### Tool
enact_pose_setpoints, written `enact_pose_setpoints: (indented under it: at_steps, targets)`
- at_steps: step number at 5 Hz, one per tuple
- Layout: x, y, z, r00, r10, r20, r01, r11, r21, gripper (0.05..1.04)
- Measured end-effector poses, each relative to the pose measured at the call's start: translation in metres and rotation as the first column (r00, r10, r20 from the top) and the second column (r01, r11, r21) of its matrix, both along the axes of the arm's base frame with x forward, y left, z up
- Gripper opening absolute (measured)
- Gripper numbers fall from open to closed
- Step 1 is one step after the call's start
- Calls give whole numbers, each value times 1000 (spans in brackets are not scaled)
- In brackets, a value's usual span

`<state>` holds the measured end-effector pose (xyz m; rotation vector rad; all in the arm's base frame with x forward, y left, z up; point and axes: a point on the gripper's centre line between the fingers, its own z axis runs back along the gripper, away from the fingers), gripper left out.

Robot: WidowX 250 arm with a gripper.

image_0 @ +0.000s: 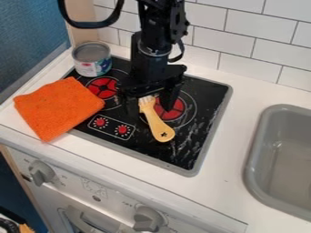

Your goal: Move the yellow brush to the right burner

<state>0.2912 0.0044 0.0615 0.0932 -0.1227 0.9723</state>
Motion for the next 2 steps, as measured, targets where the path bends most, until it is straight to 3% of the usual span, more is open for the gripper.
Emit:
enact_pose_setpoints:
  at_steps: [1, 2]
  targets:
    - [-2, 3, 28, 996, 7, 84, -8, 1000, 7, 1001]
    - [-5, 6, 53, 991, 8, 133, -7, 1000, -4, 1001]
